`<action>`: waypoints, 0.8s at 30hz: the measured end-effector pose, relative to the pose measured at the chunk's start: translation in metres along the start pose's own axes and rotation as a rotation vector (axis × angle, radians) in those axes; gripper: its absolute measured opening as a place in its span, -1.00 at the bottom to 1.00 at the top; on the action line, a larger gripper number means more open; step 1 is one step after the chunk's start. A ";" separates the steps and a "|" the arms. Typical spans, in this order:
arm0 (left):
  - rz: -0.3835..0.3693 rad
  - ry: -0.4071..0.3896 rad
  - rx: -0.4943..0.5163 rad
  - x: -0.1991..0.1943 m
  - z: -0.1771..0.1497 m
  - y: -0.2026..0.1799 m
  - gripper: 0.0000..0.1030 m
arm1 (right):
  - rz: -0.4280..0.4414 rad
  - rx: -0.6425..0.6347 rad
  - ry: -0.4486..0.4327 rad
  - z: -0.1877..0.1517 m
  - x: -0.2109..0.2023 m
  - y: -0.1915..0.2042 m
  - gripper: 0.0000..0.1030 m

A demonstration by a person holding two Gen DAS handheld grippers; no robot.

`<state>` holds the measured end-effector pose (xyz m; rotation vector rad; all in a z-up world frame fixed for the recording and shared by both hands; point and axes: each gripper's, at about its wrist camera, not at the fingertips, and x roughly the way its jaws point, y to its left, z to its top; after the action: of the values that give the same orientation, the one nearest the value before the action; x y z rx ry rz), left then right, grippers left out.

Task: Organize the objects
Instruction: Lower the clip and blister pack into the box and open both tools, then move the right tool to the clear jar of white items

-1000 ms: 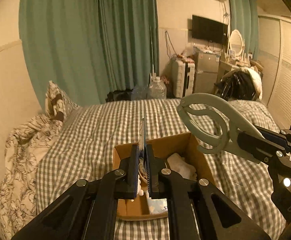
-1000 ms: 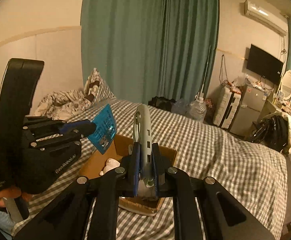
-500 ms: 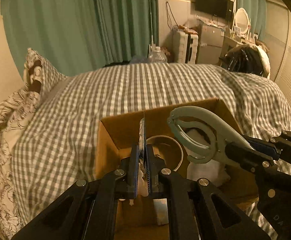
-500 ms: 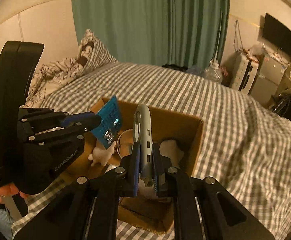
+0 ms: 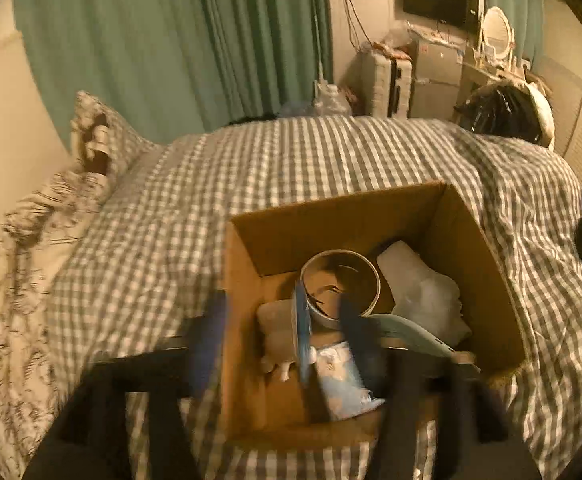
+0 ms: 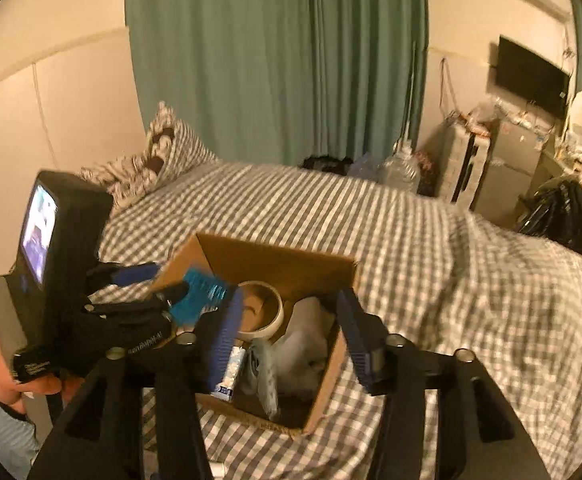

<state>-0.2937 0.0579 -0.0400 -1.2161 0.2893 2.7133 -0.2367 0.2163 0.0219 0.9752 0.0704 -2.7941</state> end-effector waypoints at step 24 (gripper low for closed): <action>0.032 -0.265 -0.056 -0.199 -0.058 0.036 1.00 | -0.078 -0.091 -0.272 -0.030 -0.217 0.065 0.99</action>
<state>-0.1292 -0.0032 0.0758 -0.8547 0.2015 2.8840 -0.0398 0.1887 0.1342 0.5774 0.1995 -2.9365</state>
